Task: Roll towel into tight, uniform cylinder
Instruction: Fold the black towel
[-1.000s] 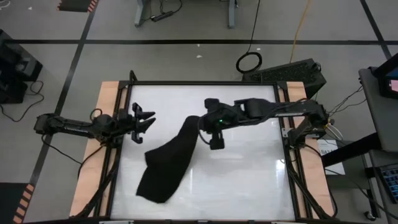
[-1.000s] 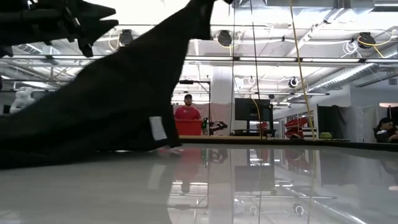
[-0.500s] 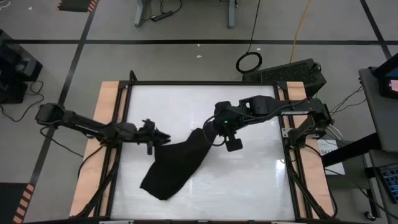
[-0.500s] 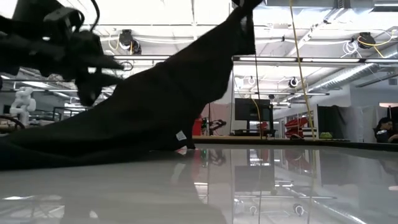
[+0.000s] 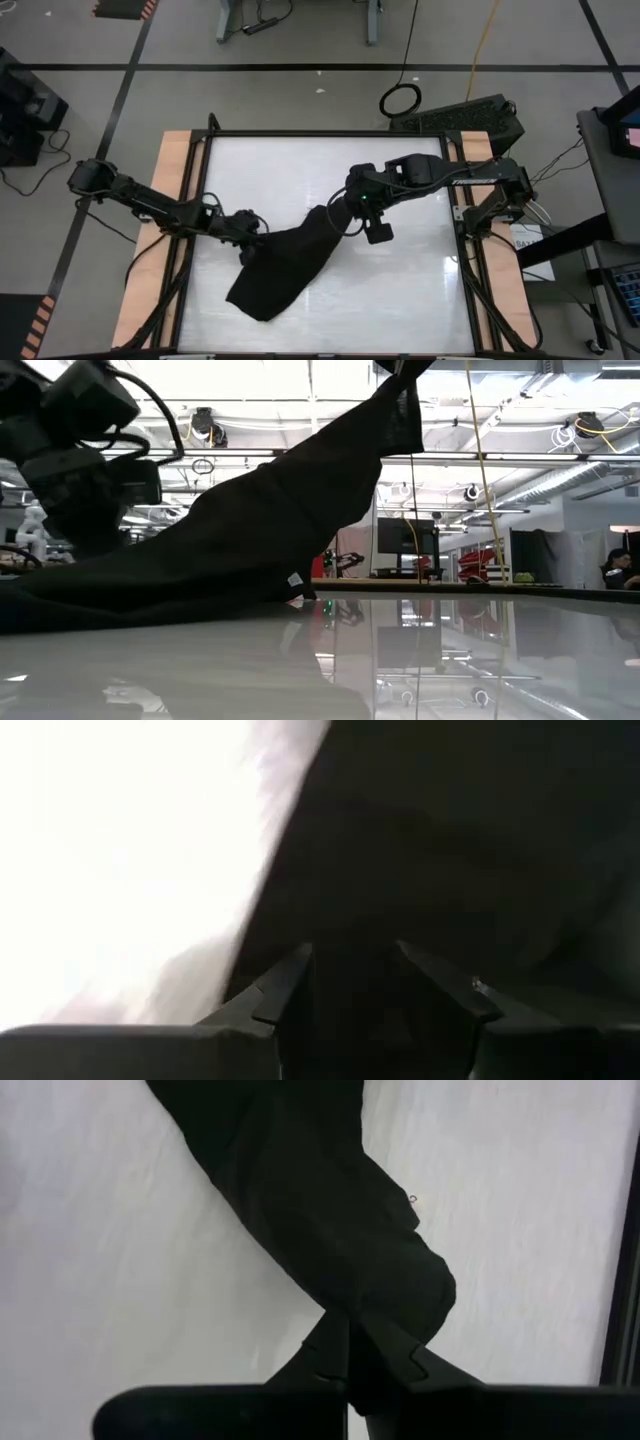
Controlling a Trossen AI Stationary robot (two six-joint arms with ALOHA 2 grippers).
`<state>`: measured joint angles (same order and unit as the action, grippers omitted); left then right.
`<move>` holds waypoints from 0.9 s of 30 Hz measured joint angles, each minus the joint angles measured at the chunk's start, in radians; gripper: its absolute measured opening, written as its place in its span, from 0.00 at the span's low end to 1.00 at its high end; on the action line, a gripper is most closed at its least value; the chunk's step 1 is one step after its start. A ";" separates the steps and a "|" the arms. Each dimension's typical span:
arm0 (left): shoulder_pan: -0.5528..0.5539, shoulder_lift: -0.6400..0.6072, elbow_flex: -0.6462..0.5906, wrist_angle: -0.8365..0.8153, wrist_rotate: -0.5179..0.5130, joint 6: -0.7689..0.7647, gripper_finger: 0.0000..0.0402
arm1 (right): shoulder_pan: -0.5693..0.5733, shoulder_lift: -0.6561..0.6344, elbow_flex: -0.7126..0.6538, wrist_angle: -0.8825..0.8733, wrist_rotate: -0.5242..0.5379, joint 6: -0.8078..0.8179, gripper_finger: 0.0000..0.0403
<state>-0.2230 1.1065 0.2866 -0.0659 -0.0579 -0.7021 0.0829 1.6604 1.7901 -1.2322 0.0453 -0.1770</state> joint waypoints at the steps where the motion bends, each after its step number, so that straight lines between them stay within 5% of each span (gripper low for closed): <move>1: 0.000 0.000 0.019 -0.056 -0.004 0.000 0.36 | 0.002 0.000 0.000 -0.001 0.000 0.004 0.00; 16: 0.000 0.025 0.052 -0.228 -0.099 0.035 0.34 | 0.005 0.000 0.000 -0.015 0.001 0.005 0.00; 23: 0.000 0.071 0.055 -0.182 -0.091 0.027 0.04 | 0.005 0.000 0.000 -0.035 0.001 0.005 0.00; 27: 0.000 0.072 0.091 -0.209 -0.115 0.049 0.01 | 0.005 0.000 0.000 -0.054 0.003 -0.002 0.00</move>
<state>-0.2230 1.1782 0.3777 -0.2749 -0.1725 -0.6526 0.0879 1.6608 1.7901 -1.2865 0.0484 -0.1789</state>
